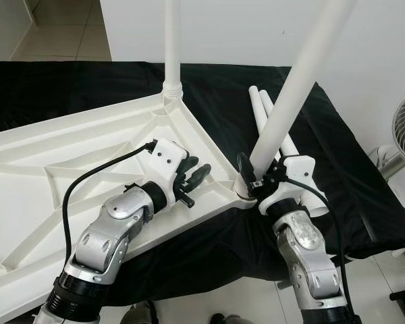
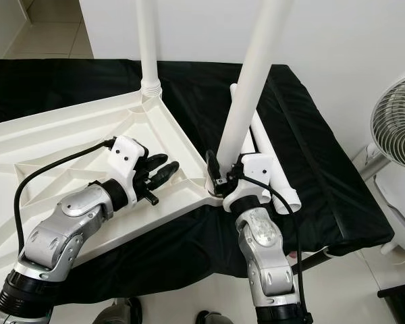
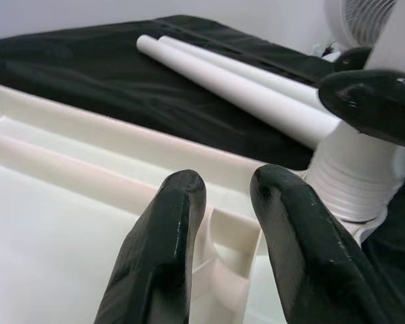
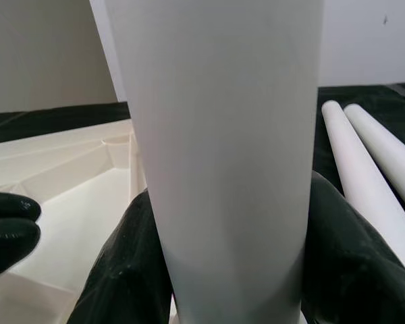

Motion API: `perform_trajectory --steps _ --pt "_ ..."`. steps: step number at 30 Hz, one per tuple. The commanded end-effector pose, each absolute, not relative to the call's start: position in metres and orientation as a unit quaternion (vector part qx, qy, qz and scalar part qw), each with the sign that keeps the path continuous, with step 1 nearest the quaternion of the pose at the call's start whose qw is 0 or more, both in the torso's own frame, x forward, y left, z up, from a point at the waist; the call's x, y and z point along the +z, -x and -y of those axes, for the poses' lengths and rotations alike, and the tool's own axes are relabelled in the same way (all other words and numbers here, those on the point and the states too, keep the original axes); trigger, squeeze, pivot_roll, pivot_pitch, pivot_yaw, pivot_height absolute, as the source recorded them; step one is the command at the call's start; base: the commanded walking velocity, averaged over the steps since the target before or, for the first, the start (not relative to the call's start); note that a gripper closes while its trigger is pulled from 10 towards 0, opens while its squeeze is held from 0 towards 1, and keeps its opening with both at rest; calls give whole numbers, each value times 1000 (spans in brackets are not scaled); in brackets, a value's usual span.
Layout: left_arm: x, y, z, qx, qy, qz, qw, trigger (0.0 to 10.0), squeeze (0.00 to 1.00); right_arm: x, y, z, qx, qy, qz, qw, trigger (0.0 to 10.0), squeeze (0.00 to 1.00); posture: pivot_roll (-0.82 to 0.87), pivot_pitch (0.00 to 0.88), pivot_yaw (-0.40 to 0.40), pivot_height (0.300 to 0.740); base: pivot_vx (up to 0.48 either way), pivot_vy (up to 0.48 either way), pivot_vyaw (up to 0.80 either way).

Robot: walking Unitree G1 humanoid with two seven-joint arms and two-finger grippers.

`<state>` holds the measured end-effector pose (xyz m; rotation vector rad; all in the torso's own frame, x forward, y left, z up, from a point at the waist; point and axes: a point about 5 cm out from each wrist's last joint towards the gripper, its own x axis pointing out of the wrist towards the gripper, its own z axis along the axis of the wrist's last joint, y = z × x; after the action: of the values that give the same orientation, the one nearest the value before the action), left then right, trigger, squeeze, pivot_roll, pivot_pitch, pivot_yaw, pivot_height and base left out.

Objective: Building children table

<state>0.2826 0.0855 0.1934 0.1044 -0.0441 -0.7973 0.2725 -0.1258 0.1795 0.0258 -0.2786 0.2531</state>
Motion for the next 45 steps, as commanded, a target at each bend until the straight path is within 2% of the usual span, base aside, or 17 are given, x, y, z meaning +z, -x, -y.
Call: perform_trajectory --steps 1,14,26,36,40,45 --pt "191 -283 -87 -383 -59 20 922 10000 0 176 -271 129 118 -14 128 985 10000 0 94 170 -60 740 0 0 0" --pt "193 -283 -94 -374 -66 24 925 10000 0 164 -267 126 136 17 110 984 10000 0 97 167 -66 740 0 0 0" --pt "197 -284 -97 -367 -66 32 927 10000 0 159 -259 124 159 35 137 977 10000 0 99 167 -62 740 0 0 0" --pt "202 -285 -101 -366 -70 35 927 10000 0 149 -247 123 183 103 159 965 10000 0 102 187 -41 740 0 0 0" --pt "202 -286 -102 -366 -71 35 927 10000 0 147 -249 126 174 86 146 970 10000 0 106 190 -37 740 0 0 0" --pt "204 -285 -103 -366 -73 36 927 10000 0 139 -255 137 133 6 107 985 10000 0 108 193 -33 740 0 0 0"
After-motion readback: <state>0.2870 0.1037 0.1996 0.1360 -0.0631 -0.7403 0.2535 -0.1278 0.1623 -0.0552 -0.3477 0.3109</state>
